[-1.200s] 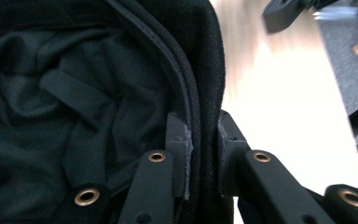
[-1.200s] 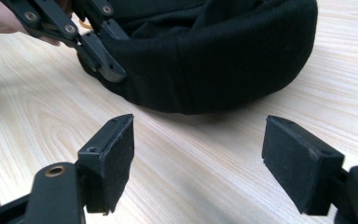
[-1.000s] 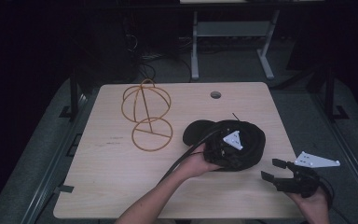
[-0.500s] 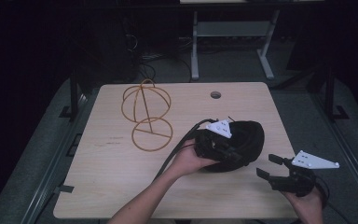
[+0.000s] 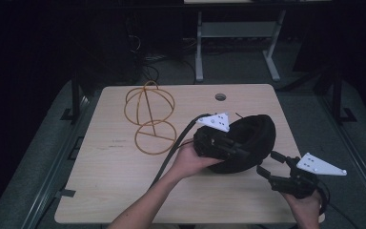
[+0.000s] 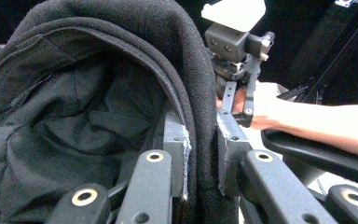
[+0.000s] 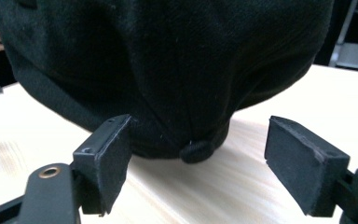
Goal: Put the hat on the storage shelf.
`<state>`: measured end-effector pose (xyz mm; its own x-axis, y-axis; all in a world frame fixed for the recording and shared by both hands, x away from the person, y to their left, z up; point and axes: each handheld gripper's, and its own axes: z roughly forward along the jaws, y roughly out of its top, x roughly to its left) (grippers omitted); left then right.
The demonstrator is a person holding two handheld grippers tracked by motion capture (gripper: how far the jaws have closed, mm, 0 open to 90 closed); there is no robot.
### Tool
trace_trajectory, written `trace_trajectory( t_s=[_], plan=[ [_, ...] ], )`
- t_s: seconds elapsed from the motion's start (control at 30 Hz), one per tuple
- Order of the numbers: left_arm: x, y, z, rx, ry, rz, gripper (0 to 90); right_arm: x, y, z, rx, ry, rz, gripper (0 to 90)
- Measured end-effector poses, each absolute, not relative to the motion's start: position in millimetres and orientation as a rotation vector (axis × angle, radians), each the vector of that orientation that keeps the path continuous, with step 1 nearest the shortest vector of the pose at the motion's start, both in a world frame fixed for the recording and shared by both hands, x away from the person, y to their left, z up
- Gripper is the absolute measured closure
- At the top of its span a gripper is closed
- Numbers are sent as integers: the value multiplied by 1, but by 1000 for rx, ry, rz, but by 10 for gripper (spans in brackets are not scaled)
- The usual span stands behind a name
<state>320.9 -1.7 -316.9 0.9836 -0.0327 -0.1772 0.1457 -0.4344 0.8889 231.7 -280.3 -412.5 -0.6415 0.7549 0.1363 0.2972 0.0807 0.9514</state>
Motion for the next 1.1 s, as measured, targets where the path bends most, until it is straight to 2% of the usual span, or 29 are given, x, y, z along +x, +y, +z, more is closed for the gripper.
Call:
trace_trajectory(
  t_s=[0.23,0.53,0.6,0.63,0.7,0.73,0.77,0.87,1.1],
  plan=[
    [315,-5,-309,1998,49,-202,774,236,-280,-414,1042,1933,1662,233],
    [313,-6,-304,1967,30,-216,773,237,-282,-417,1041,1903,1784,295],
    [312,-7,-303,1955,31,-224,773,237,-280,-418,1036,1897,1828,394],
    [312,-7,-303,1955,31,-224,773,237,-280,-418,1036,1897,1828,394],
    [313,-6,-303,1945,32,-226,773,237,-279,-418,1026,1902,1833,475],
    [314,-5,-303,1930,37,-236,771,237,-278,-417,1015,1895,1840,576],
    [314,-5,-303,1930,37,-236,770,237,-278,-417,1015,1895,1840,576],
    [316,-1,-302,1919,51,-229,767,236,-276,-415,1001,1900,1849,691],
    [324,18,-301,1885,100,-198,725,233,-274,-394,952,1884,1817,719]
  ],
)
